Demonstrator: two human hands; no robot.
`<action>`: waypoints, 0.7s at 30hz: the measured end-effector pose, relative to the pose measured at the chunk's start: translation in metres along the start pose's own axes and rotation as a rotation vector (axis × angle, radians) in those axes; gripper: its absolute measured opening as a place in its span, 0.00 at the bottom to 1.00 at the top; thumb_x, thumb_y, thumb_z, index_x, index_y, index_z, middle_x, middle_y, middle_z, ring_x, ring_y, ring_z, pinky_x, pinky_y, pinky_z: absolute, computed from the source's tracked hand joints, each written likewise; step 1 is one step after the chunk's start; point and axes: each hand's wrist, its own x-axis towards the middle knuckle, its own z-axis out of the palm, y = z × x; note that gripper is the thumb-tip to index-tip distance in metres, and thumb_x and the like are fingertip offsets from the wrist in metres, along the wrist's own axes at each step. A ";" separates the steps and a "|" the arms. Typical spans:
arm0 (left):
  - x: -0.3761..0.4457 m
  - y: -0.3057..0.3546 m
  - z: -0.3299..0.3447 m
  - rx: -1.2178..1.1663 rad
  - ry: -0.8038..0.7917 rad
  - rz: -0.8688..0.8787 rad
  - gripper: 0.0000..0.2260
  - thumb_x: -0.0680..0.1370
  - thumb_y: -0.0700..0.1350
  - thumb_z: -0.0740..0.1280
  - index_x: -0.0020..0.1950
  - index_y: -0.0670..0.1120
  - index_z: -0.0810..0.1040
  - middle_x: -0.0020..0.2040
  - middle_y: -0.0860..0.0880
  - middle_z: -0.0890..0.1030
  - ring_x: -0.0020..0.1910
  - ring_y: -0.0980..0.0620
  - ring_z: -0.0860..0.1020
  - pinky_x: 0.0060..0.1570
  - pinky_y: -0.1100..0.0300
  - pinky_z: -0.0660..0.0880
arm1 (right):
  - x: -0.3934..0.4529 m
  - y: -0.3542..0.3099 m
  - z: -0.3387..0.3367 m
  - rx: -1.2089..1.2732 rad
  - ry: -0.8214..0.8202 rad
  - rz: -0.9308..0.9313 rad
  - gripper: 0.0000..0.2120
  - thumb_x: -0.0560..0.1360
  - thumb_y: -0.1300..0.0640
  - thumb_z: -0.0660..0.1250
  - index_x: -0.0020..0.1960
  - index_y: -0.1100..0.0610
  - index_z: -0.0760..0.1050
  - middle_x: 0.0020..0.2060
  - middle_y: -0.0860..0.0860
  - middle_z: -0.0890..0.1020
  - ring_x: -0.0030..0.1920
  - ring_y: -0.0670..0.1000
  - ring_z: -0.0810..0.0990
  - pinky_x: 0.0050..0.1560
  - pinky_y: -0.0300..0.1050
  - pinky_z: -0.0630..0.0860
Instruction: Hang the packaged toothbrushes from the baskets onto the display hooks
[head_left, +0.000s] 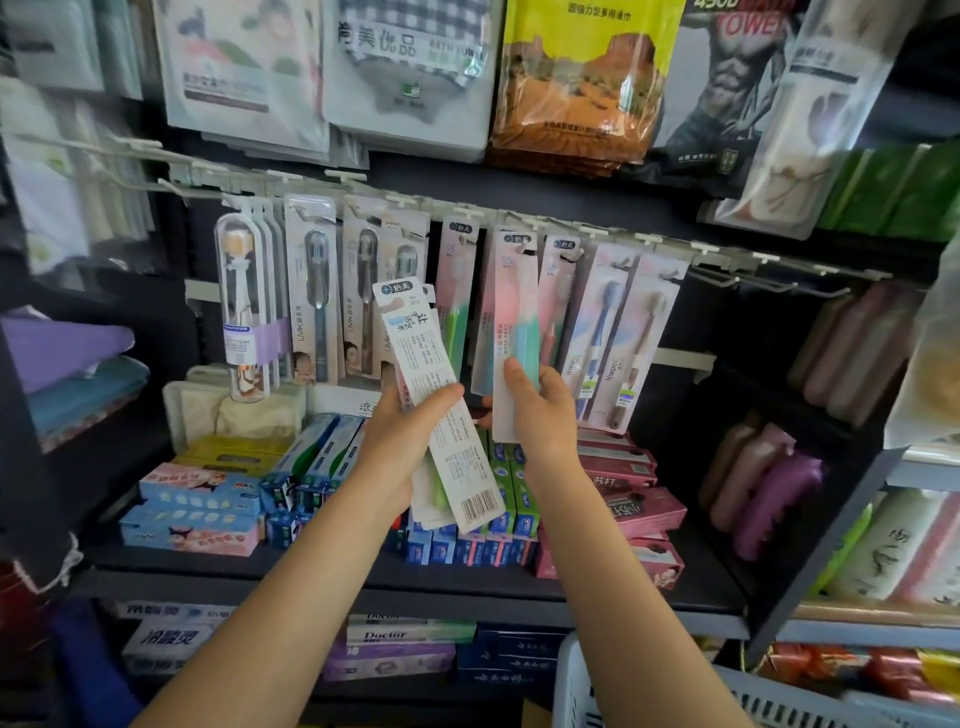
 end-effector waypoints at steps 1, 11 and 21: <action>0.002 0.001 0.000 0.006 0.003 -0.001 0.20 0.77 0.46 0.73 0.68 0.55 0.75 0.58 0.55 0.83 0.56 0.55 0.81 0.49 0.57 0.77 | 0.003 0.002 0.003 0.013 -0.005 0.026 0.09 0.82 0.49 0.66 0.50 0.55 0.77 0.38 0.56 0.84 0.30 0.54 0.82 0.38 0.50 0.82; 0.012 0.000 -0.018 0.031 -0.030 -0.025 0.23 0.78 0.41 0.72 0.71 0.54 0.73 0.60 0.56 0.81 0.58 0.55 0.79 0.53 0.55 0.77 | 0.026 0.032 0.015 0.007 0.073 0.317 0.25 0.76 0.41 0.72 0.61 0.55 0.67 0.54 0.60 0.83 0.47 0.61 0.86 0.51 0.57 0.84; 0.016 -0.010 -0.012 0.058 0.168 -0.091 0.24 0.77 0.42 0.72 0.72 0.50 0.71 0.60 0.51 0.80 0.56 0.48 0.80 0.48 0.53 0.79 | -0.033 0.031 0.012 -0.364 -0.418 0.106 0.19 0.75 0.51 0.75 0.62 0.52 0.71 0.52 0.48 0.80 0.47 0.48 0.82 0.39 0.37 0.77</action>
